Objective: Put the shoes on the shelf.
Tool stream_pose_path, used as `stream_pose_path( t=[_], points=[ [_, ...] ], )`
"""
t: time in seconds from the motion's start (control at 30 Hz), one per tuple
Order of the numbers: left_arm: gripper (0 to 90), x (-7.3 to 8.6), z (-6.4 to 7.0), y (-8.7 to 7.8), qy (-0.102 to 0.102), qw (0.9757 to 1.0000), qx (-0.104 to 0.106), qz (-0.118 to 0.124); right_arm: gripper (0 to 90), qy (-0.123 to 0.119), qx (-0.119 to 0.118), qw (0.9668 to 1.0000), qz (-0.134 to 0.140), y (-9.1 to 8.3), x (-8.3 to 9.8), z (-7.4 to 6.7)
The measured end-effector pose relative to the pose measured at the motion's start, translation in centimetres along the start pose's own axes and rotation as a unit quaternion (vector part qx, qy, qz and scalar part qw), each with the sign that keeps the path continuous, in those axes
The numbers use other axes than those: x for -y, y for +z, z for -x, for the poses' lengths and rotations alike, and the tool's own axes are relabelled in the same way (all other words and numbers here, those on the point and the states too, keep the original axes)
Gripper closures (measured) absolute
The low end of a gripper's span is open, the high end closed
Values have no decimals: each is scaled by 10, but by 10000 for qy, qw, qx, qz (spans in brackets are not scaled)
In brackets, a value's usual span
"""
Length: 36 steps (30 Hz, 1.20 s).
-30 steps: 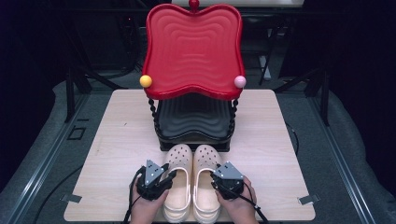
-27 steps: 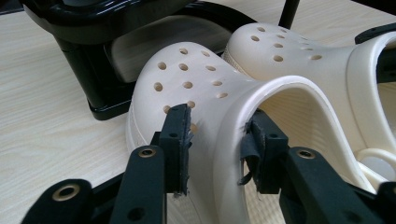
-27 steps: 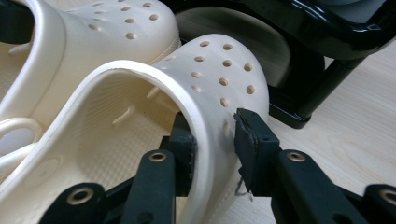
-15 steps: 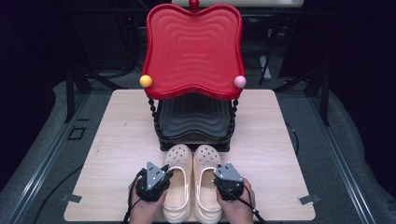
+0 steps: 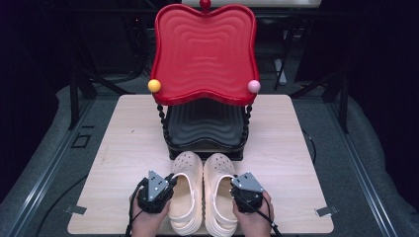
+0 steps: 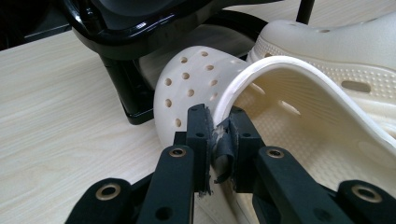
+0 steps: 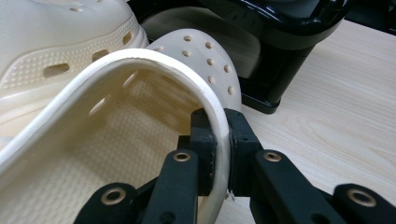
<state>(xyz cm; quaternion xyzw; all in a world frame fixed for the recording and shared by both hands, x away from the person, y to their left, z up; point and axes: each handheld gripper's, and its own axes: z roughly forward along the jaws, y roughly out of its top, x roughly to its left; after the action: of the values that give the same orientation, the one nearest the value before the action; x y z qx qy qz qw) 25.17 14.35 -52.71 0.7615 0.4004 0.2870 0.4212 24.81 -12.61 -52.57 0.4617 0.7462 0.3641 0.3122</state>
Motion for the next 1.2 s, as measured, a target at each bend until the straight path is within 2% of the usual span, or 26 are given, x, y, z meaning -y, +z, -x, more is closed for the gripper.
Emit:
stream_pose_path(
  t=[0.2, 0.4, 0.47, 0.5, 0.73, 0.93, 1.2],
  points=[
    [825, -1, -2, -8, -34, 9999, 23, 98, 832, -23, 56, 10000, 13, -6, -2, -1],
    [827, -10, -5, -24, 17, 9997, 30, 232, 831, 15, 62, 9998, 169, -22, -8, 0],
    [827, -14, -6, -29, 9, 9995, 35, 307, 831, 50, 101, 9993, 365, -25, -10, 0],
    [827, -16, -6, -32, 1, 9994, 28, 341, 831, 28, 79, 9995, 303, -28, -11, 0],
    [828, -30, -7, -53, 78, 9986, 49, 512, 831, 72, 23, 9986, 524, -46, -20, 3],
    [828, -41, -11, -60, 124, 9980, 42, 614, 831, 63, 53, 9976, 682, -57, -30, 10],
    [827, -55, -21, -55, 4, 9975, 14, 702, 831, 10, 122, 9960, 884, -60, -52, 17]
  ],
)
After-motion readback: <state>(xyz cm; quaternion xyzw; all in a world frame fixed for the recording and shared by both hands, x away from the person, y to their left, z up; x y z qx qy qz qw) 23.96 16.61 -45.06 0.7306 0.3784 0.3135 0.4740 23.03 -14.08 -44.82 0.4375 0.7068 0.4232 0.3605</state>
